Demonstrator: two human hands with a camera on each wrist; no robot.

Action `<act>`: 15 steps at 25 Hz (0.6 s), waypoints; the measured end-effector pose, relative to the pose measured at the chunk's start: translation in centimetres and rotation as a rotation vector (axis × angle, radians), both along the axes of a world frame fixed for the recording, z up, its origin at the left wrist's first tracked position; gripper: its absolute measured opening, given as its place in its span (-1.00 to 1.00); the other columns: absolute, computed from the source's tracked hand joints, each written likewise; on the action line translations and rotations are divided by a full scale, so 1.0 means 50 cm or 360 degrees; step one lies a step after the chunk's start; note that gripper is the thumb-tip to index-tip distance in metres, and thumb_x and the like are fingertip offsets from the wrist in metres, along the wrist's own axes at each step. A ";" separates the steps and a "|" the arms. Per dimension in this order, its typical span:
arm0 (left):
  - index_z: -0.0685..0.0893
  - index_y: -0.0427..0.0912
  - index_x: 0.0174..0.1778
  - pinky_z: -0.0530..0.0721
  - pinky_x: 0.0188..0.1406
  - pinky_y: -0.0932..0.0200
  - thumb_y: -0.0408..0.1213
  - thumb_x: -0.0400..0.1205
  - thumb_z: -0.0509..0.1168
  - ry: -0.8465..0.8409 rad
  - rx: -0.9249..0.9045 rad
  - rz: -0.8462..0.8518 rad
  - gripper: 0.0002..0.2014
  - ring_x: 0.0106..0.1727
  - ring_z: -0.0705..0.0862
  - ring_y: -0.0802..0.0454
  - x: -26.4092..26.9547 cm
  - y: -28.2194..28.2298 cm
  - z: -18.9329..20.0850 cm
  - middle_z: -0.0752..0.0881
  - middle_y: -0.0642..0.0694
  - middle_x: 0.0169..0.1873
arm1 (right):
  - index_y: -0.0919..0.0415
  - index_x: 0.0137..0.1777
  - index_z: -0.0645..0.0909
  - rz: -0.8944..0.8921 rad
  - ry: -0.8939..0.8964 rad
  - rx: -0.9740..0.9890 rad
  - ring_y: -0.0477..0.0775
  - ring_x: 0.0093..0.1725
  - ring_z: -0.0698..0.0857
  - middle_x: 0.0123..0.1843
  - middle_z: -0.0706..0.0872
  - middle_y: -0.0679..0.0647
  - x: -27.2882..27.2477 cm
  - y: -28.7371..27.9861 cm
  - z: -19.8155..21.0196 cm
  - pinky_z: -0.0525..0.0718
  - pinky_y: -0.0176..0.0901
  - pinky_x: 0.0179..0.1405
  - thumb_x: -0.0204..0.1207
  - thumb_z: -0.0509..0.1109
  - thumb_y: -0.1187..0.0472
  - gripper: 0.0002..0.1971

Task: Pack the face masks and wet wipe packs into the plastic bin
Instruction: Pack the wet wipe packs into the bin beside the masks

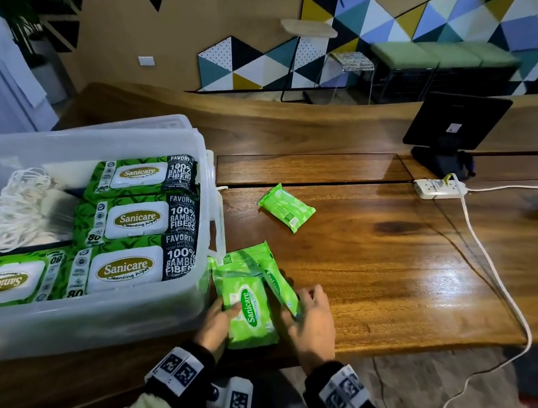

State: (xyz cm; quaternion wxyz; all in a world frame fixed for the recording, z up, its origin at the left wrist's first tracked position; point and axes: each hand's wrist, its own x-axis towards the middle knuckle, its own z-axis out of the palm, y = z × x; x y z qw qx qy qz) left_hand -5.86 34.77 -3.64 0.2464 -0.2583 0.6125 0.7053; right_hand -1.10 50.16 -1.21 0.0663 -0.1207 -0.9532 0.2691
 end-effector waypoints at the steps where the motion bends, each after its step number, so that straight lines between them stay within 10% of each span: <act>1: 0.39 -0.32 0.50 0.65 0.20 -0.18 -0.19 0.49 0.36 -0.0022 0.0126 0.0096 -0.35 0.06 0.74 -0.20 0.004 0.012 0.014 0.57 -0.30 0.36 | 0.17 0.10 0.61 0.0162 0.0172 0.0228 -0.02 -0.01 0.55 0.06 0.53 0.06 0.014 -0.011 0.006 0.71 -0.35 -0.39 0.20 0.63 0.08 -0.52; 3: 0.37 -0.32 0.50 0.75 -0.17 0.11 -0.32 0.70 0.14 -0.0074 0.0369 0.0194 -0.58 -0.22 0.77 -0.06 0.006 0.035 0.045 0.60 -0.26 0.25 | 0.12 0.10 0.56 0.0384 0.0316 0.0386 -0.07 -0.04 0.44 -0.02 0.45 0.01 0.037 -0.048 0.017 0.60 -0.47 -0.62 0.19 0.52 -0.10 -0.49; 7: 0.45 -0.25 0.41 0.59 0.19 0.01 -0.44 0.74 -0.02 -0.0072 0.0534 0.0199 -0.66 0.24 0.65 -0.17 0.007 0.046 0.061 0.50 -0.32 0.41 | 0.17 0.31 0.47 0.0634 0.0481 0.0171 -0.09 0.02 0.49 0.08 0.44 0.02 0.046 -0.055 0.035 0.62 -0.45 -0.59 0.45 0.17 -0.01 -0.53; 10: 0.56 -0.26 0.22 0.71 -0.25 0.14 -0.48 0.73 -0.03 -0.0072 0.0651 0.0167 -0.71 -0.22 0.76 -0.03 0.011 0.042 0.077 0.66 -0.29 0.12 | 0.06 0.47 0.36 0.0251 0.0499 -0.0192 -0.10 0.22 0.41 0.27 0.43 0.01 0.027 0.022 0.061 0.61 -0.31 0.03 0.52 0.15 -0.01 -0.49; 12: 0.57 -0.24 0.19 0.66 -0.16 0.05 -0.45 0.74 -0.03 -0.0057 0.0665 0.0109 -0.72 -0.13 0.70 -0.06 0.018 0.054 0.088 0.65 -0.28 0.16 | 0.05 0.60 0.15 0.0019 0.0007 -0.0772 0.05 0.44 0.39 0.50 0.38 0.10 0.010 0.058 0.090 0.51 0.04 0.37 0.47 0.23 -0.25 -0.24; 15: 0.59 -0.21 0.22 0.67 -0.15 0.00 -0.15 0.77 -0.04 -0.0033 0.0680 0.0015 -0.65 -0.09 0.70 -0.06 0.020 0.069 0.098 0.70 -0.27 0.13 | 0.15 0.65 -0.07 0.0032 -0.0653 -0.1486 0.18 0.61 0.22 0.66 0.14 0.14 0.000 0.046 0.099 0.25 0.08 0.57 0.63 0.16 -0.03 -0.30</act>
